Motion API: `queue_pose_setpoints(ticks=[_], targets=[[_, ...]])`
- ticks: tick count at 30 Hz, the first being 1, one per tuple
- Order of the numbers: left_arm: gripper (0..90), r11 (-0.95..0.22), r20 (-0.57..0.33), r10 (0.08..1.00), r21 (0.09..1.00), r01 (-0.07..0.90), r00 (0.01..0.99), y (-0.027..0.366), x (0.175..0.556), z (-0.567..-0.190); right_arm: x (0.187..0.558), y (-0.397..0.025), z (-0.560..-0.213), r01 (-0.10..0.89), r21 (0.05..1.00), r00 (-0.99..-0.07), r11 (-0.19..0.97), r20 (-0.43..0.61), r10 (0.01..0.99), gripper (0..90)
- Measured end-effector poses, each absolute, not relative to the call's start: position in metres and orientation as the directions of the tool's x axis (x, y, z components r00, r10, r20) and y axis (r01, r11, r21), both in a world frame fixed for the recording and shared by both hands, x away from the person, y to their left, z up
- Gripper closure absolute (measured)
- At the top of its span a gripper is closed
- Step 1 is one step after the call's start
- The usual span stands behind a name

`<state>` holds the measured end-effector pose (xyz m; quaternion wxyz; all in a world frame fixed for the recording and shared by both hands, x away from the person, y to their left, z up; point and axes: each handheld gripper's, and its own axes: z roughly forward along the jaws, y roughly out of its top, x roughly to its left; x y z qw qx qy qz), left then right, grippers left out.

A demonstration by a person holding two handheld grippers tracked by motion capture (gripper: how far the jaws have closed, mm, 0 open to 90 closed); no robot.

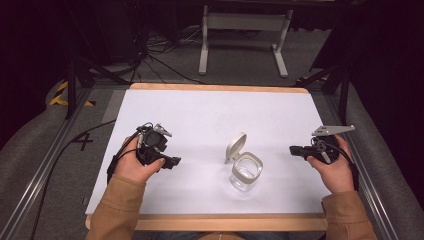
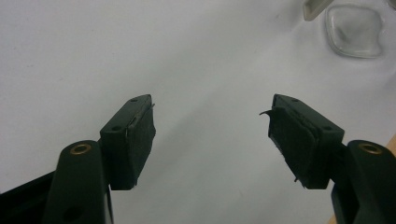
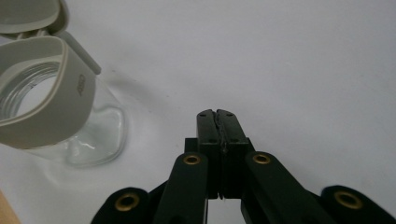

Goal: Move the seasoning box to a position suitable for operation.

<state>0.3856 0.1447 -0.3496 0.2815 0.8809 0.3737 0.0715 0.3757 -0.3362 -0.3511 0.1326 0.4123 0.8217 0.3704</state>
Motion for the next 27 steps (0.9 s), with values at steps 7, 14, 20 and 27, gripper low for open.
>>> queue_pose_setpoints(ticks=[7, 14, 20, 27], targets=[[32.0, -0.563, -0.088, 0.695, 0.550, 0.617, 0.713, 0.144, 0.383, -0.349, 0.377, -0.325, -0.353, 0.554, 0.723, -0.672, 0.413, 0.095, 0.735, 90.0], [31.9, -0.571, -0.080, 0.685, 0.559, 0.602, 0.724, 0.142, 0.380, -0.344, 0.377, -0.308, -0.358, 0.536, 0.723, -0.721, 0.436, 0.124, 0.681, 90.0], [31.8, -0.575, -0.079, 0.681, 0.558, 0.599, 0.728, 0.140, 0.378, -0.343, 0.380, -0.290, -0.370, 0.534, 0.694, -0.759, 0.483, 0.141, 0.636, 90.0], [31.8, -0.576, -0.076, 0.678, 0.563, 0.593, 0.731, 0.139, 0.377, -0.342, 0.381, -0.275, -0.380, 0.527, 0.665, -0.782, 0.528, 0.138, 0.608, 90.0]])
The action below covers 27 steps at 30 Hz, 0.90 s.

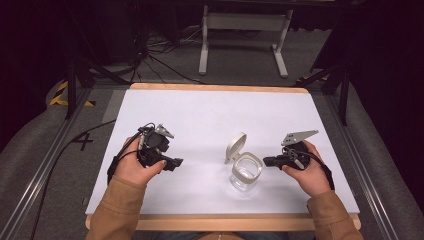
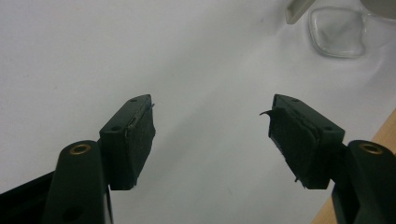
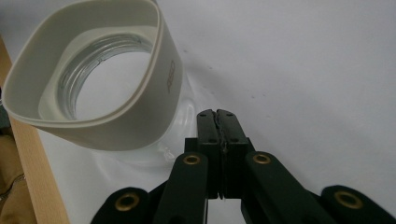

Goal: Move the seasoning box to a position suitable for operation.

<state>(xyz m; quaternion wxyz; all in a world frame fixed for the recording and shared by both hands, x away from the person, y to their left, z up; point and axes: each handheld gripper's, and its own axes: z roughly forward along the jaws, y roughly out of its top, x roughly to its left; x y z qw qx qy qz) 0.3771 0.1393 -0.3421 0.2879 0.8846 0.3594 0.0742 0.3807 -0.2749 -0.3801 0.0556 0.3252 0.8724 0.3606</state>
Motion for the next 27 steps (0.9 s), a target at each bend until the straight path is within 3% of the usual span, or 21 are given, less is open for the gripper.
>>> queue_pose_setpoints(ticks=[27], targets=[[31.7, -0.577, -0.077, 0.676, 0.562, 0.592, 0.733, 0.138, 0.377, -0.342, 0.377, -0.259, -0.390, 0.508, 0.605, -0.822, 0.612, 0.130, 0.554, 90.0]])
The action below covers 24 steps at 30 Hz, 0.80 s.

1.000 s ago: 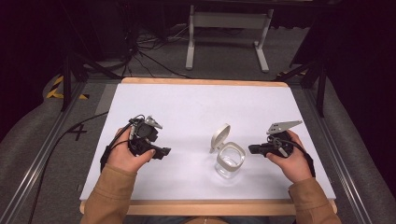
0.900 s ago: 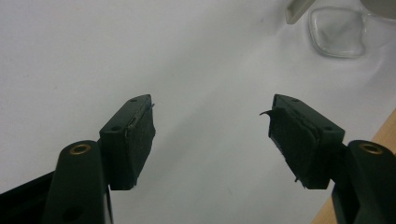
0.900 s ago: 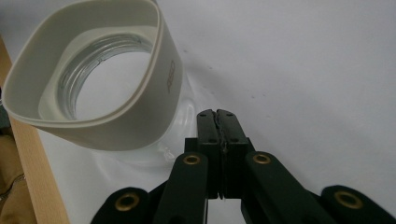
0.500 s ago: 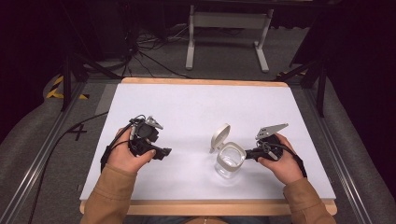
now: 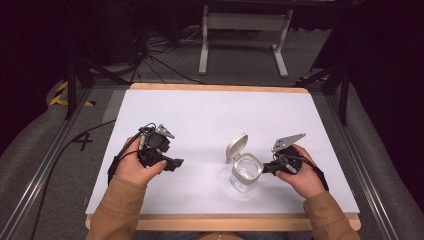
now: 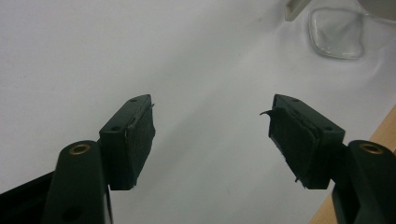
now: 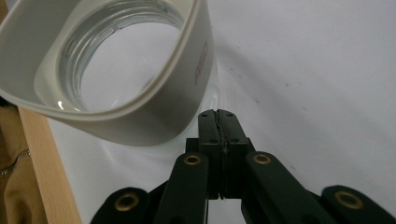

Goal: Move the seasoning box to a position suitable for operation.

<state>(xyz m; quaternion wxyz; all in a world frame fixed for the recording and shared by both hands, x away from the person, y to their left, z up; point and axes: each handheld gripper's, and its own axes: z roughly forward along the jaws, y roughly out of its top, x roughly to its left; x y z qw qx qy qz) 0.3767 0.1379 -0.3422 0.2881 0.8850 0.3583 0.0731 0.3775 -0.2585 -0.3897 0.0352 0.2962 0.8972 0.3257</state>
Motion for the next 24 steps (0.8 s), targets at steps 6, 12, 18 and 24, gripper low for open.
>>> queue_pose_setpoints(ticks=[6, 12, 18, 24], targets=[[31.7, -0.584, -0.077, 0.672, 0.555, 0.592, 0.736, 0.138, 0.378, -0.341, 0.373, -0.256, -0.389, 0.497, 0.576, -0.841, 0.650, 0.132, 0.525, 90.0], [31.6, -0.588, -0.077, 0.668, 0.554, 0.589, 0.740, 0.136, 0.379, -0.341, 0.369, -0.252, -0.391, 0.487, 0.549, -0.854, 0.679, 0.139, 0.501, 90.0], [31.5, -0.589, -0.082, 0.662, 0.557, 0.585, 0.745, 0.134, 0.380, -0.341, 0.363, -0.247, -0.392, 0.475, 0.521, -0.869, 0.710, 0.147, 0.473, 90.0], [31.5, -0.595, -0.080, 0.655, 0.557, 0.579, 0.751, 0.131, 0.381, -0.341, 0.358, -0.240, -0.393, 0.456, 0.503, -0.883, 0.735, 0.155, 0.442, 90.0]])
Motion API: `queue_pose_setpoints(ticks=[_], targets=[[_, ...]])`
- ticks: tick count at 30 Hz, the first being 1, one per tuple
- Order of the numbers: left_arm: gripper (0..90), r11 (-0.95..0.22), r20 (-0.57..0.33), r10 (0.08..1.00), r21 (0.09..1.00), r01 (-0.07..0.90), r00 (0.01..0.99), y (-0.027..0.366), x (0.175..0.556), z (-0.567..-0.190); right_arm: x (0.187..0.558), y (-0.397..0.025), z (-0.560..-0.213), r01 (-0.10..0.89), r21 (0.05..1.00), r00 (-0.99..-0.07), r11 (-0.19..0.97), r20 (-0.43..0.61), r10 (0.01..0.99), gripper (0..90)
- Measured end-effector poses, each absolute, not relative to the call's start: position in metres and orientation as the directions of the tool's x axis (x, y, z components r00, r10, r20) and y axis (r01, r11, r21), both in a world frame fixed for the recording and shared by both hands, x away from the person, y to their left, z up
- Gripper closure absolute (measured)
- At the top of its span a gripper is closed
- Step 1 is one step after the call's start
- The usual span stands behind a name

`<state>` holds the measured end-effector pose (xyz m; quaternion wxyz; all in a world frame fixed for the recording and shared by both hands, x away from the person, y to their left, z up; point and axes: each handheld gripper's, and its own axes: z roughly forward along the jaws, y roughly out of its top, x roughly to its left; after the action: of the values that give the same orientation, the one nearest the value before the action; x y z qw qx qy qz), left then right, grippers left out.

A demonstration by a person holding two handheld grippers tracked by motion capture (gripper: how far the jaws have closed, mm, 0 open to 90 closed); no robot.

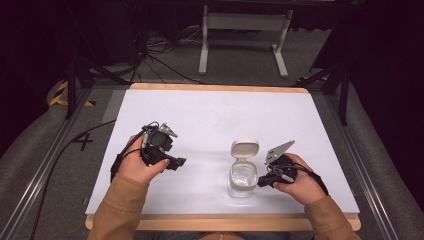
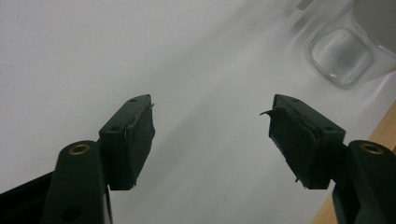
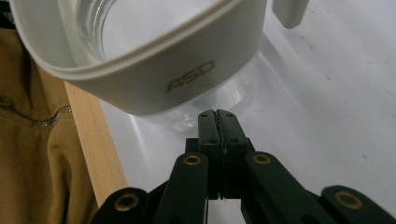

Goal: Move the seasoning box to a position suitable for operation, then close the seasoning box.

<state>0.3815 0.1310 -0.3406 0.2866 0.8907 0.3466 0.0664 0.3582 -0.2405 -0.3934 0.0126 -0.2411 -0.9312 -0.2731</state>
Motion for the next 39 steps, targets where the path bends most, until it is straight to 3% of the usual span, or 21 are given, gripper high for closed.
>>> queue_pose_setpoints(ticks=[12, 23, 39], targets=[[31.4, -0.600, -0.086, 0.649, 0.553, 0.578, 0.756, 0.131, 0.383, -0.340, 0.356, -0.241, -0.391, 0.453, 0.511, -0.885, 0.731, 0.158, 0.438, 90.0], [31.5, -0.601, -0.084, 0.648, 0.553, 0.576, 0.757, 0.131, 0.382, -0.340, 0.357, -0.268, -0.365, 0.474, 0.696, -0.807, 0.540, 0.097, 0.583, 84.2], [31.5, -0.565, -0.081, 0.693, 0.555, 0.610, 0.716, 0.148, 0.370, -0.342, 0.368, -0.274, -0.347, 0.421, 0.811, -0.792, 0.406, 0.110, 0.601, 86.8]])
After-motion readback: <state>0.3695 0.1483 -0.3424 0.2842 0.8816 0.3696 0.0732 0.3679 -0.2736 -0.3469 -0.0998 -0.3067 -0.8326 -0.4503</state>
